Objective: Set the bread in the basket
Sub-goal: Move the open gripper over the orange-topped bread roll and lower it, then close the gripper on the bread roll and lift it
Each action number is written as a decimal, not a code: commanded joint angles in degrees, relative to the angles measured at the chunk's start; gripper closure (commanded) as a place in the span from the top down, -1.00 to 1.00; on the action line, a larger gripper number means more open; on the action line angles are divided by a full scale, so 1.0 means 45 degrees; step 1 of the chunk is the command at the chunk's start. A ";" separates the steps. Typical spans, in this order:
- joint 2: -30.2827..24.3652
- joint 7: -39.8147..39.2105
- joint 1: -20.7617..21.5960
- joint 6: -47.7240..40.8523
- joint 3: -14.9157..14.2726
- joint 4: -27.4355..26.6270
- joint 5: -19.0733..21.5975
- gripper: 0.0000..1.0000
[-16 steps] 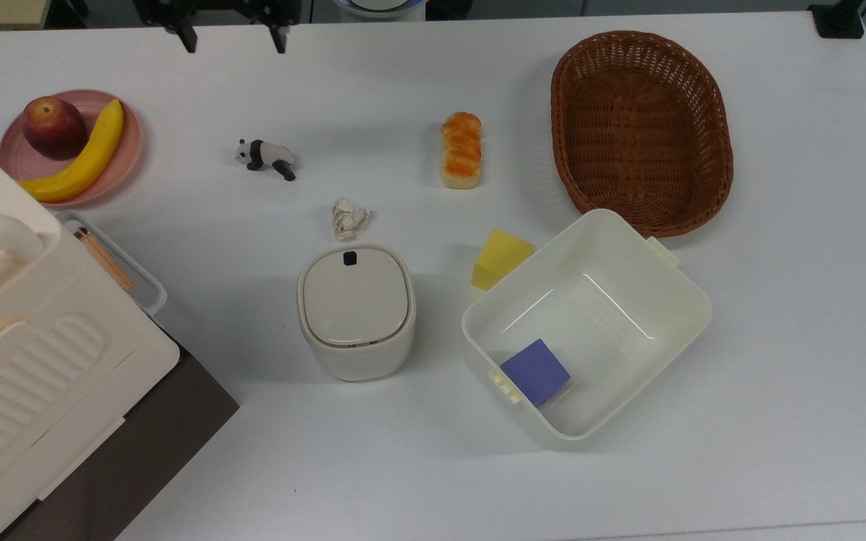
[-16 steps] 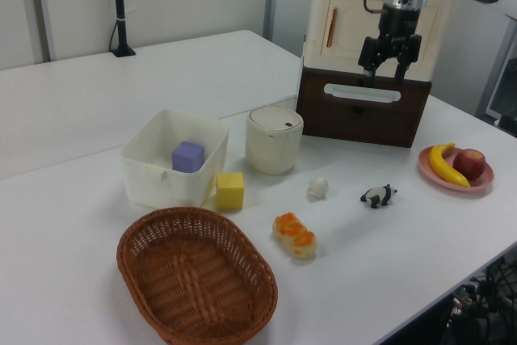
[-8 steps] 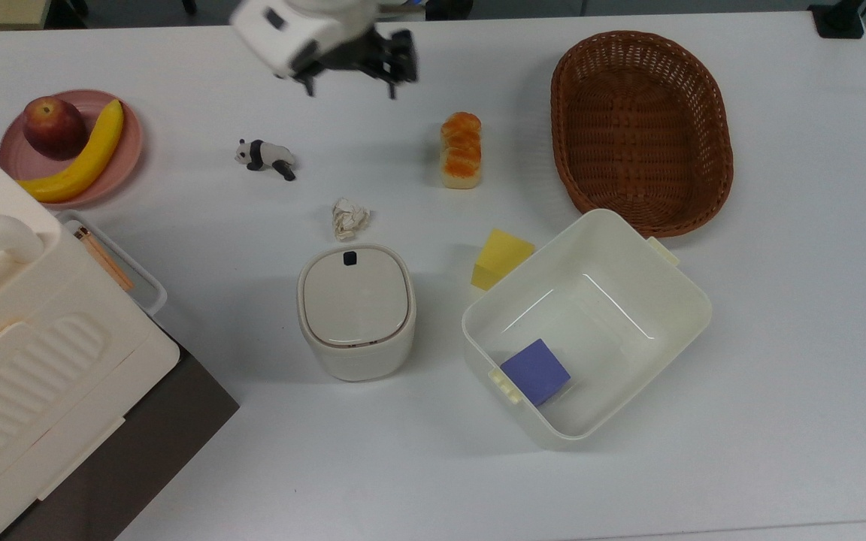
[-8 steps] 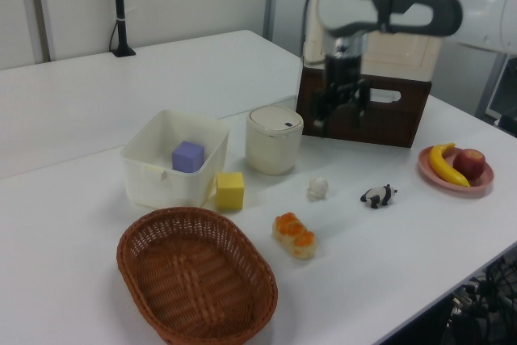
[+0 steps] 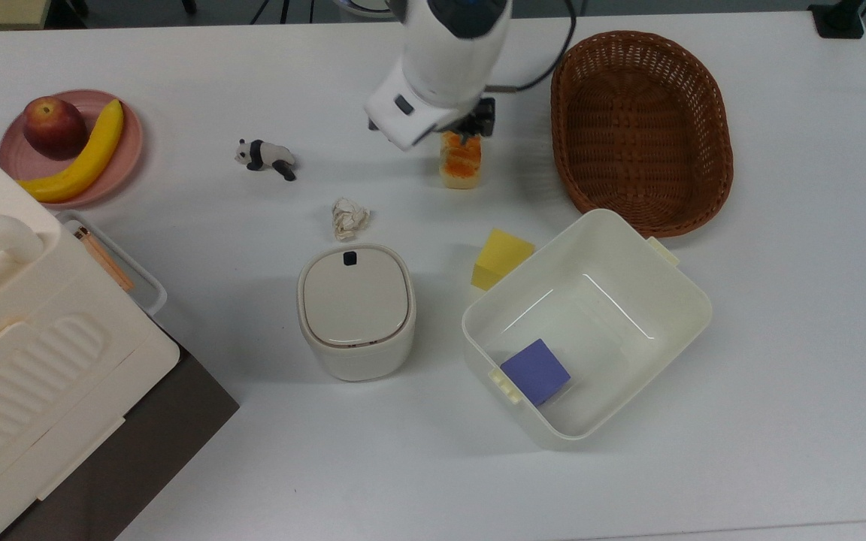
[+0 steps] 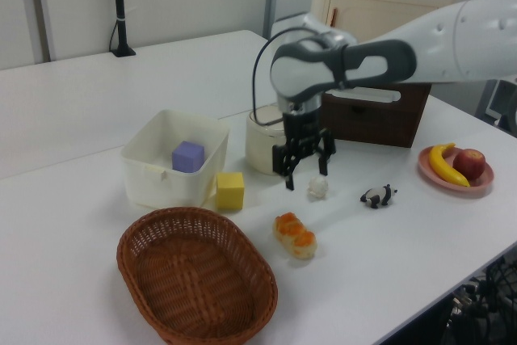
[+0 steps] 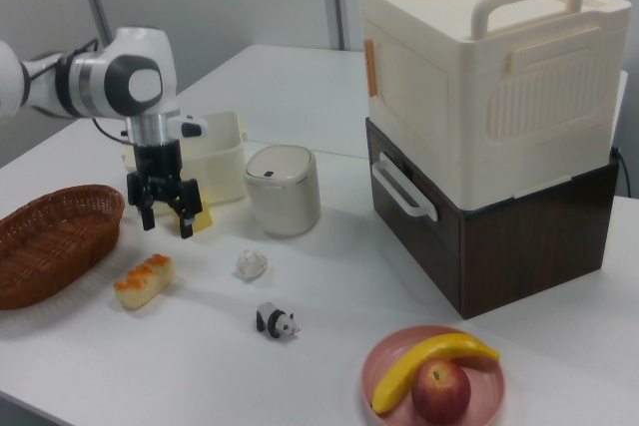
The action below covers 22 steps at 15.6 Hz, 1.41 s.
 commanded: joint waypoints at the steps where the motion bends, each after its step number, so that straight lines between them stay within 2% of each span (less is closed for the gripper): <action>1: 0.0660 0.1431 0.0990 0.1307 -0.0155 -0.0616 -0.0224 1.00; 5: 0.1578 0.2506 0.1636 0.1874 -0.0155 -0.0637 -0.0399 1.00; 6: 0.1696 0.2683 0.1753 0.1895 -0.0155 -0.0695 -0.0593 0.85; 8: 0.1678 0.2646 0.1755 0.2051 -0.0155 -0.0988 -0.0887 -0.11; 9: 0.1659 0.2588 0.1658 0.2051 -0.0155 -0.0988 -0.0888 -0.49; 11: 0.1445 0.2257 0.1289 0.1935 -0.0213 -0.0911 -0.0888 -1.00; 14: 0.0237 0.1437 0.0566 0.1527 -0.0233 -0.0658 -0.0810 -1.00; 16: -0.0176 0.1239 0.0485 0.0707 -0.0233 0.0023 -0.0712 -1.00; 20: -0.0099 0.2426 0.0777 0.0625 -0.0097 0.1198 0.0282 -1.00; 22: -0.0002 0.3228 0.1380 0.0684 -0.0018 0.1510 0.0886 -0.98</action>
